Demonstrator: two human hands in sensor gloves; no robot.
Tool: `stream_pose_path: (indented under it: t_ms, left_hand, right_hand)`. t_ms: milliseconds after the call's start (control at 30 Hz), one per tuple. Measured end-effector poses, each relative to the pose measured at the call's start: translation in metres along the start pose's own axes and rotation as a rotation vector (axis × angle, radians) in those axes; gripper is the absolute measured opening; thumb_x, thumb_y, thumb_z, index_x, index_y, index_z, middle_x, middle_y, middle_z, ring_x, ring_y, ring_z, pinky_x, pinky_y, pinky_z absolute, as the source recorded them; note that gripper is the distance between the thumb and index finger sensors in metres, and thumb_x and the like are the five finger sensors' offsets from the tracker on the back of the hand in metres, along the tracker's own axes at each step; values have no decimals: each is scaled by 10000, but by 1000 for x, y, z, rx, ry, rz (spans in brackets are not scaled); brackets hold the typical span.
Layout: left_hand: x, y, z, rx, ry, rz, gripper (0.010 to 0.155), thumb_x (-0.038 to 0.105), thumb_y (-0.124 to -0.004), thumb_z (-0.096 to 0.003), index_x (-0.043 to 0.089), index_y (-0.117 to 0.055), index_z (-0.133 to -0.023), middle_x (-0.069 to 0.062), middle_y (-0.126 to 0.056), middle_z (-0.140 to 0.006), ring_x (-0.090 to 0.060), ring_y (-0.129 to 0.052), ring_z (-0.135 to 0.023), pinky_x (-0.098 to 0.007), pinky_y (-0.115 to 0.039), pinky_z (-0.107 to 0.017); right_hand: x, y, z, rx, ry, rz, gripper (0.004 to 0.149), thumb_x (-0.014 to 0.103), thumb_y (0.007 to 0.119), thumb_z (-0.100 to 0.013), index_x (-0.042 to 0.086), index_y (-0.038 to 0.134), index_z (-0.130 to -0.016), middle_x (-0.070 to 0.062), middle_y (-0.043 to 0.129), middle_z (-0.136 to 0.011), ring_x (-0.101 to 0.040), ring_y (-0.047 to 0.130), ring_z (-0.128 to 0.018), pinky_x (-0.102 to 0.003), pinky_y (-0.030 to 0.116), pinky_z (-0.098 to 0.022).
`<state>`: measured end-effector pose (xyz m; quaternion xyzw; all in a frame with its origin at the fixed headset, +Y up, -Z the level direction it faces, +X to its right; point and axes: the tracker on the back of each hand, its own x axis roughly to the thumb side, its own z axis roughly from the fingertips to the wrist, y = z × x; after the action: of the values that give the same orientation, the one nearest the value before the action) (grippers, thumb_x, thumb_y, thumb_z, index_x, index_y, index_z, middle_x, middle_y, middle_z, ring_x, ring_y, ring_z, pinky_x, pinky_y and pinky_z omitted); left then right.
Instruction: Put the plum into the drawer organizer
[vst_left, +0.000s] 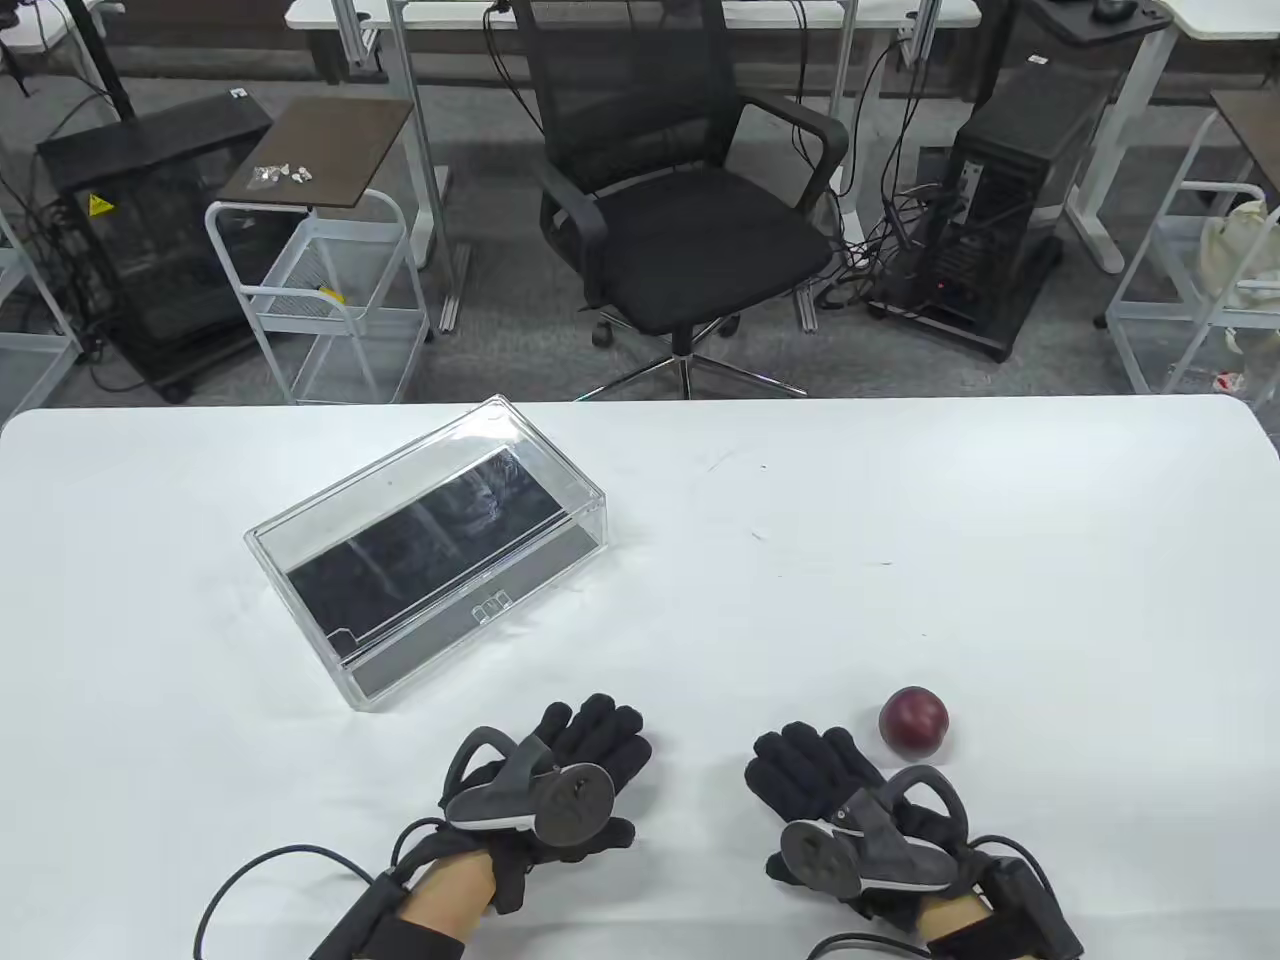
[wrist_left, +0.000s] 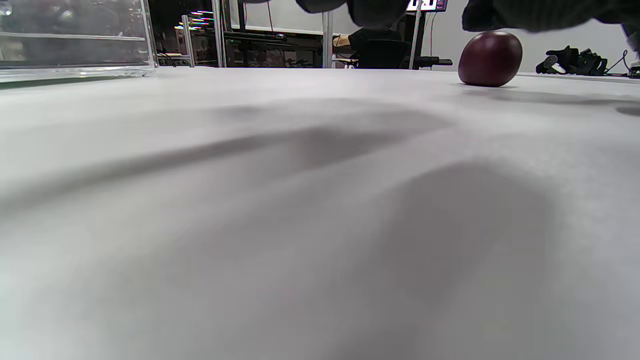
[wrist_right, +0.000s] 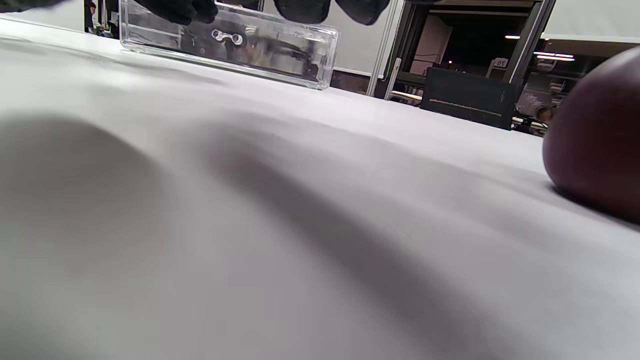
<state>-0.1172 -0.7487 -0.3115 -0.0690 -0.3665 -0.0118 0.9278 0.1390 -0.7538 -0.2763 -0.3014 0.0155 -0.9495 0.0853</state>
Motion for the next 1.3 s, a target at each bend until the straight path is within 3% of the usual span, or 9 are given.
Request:
stream_pose_path:
  t_ms: [367, 500, 600, 700, 733, 933, 1033, 1200, 1300]
  left_hand:
    - [0, -1, 0, -3, 0, 3, 780, 628, -680, -438, 245, -503, -1093, -43, -407, -1233, -336, -410, -1141, -568, -396, -814]
    - [-8, 3, 0, 46, 57, 32, 788, 653, -671, -431, 255, -517, -1093, -45, -451, -1232, -341, -459, -1136, -579, -429, -807]
    - [-26, 10, 2, 133, 182, 112, 785, 664, -669, -432, 229, -575, -1079, -94, -609, -1189, -365, -653, -1068, -571, -563, -766]
    - [-52, 16, 8, 252, 412, 230, 745, 624, -663, -464, 132, -671, -1024, -147, -847, -1029, -363, -897, -881, -529, -725, -667]
    - [-73, 19, 13, 299, 592, 342, 713, 588, -656, -492, 83, -704, -993, -143, -941, -934, -346, -979, -780, -514, -787, -598]
    - [-136, 14, 17, 305, 1074, 866, 705, 512, -657, -533, -38, -673, -974, -210, -981, -839, -367, -1028, -657, -501, -849, -487]
    - [-153, 5, 11, 298, 1152, 1040, 693, 490, -653, -545, -48, -643, -982, -207, -988, -827, -344, -1040, -641, -478, -861, -476]
    - [-164, -11, -8, 407, 1175, 1387, 646, 427, -657, -563, -107, -669, -927, -194, -998, -801, -343, -1056, -602, -468, -866, -461]
    - [-163, -18, -10, 474, 1273, 1436, 603, 400, -674, -561, -107, -731, -882, -180, -1023, -762, -335, -1074, -564, -469, -877, -435]
  right_hand:
    - [-1, 0, 0, 2, 6, 3, 828, 669, 612, -302, 300, 346, -993, -14, 402, -1120, -317, 436, -1042, -486, 467, -755]
    - [-2, -1, 0, -4, 10, 3, 828, 670, 610, -301, 300, 344, -993, -15, 403, -1120, -317, 436, -1042, -487, 468, -754]
    - [-2, -1, 0, -9, 12, 0, 829, 671, 611, -301, 300, 345, -993, -15, 401, -1120, -318, 437, -1042, -488, 469, -753]
    - [-3, -1, 0, -12, 15, -5, 829, 670, 612, -301, 301, 345, -993, -16, 401, -1121, -318, 436, -1043, -487, 467, -755]
    - [-4, -1, 0, -15, 16, -10, 829, 670, 612, -300, 300, 346, -993, -14, 401, -1121, -318, 435, -1043, -490, 469, -752]
    - [-6, -1, 0, -18, 17, -25, 830, 670, 613, -301, 301, 345, -994, -15, 402, -1122, -318, 432, -1044, -489, 465, -755]
    - [-7, -1, 0, -16, 17, -32, 830, 670, 613, -301, 300, 346, -995, -16, 401, -1122, -319, 433, -1044, -490, 464, -755]
    - [-10, -2, -1, -20, 22, -54, 831, 671, 613, -302, 299, 346, -996, -17, 403, -1122, -319, 434, -1044, -490, 465, -754]
    - [-13, -2, -1, -24, 25, -70, 831, 671, 613, -303, 297, 347, -996, -17, 403, -1122, -321, 434, -1044, -493, 464, -754]
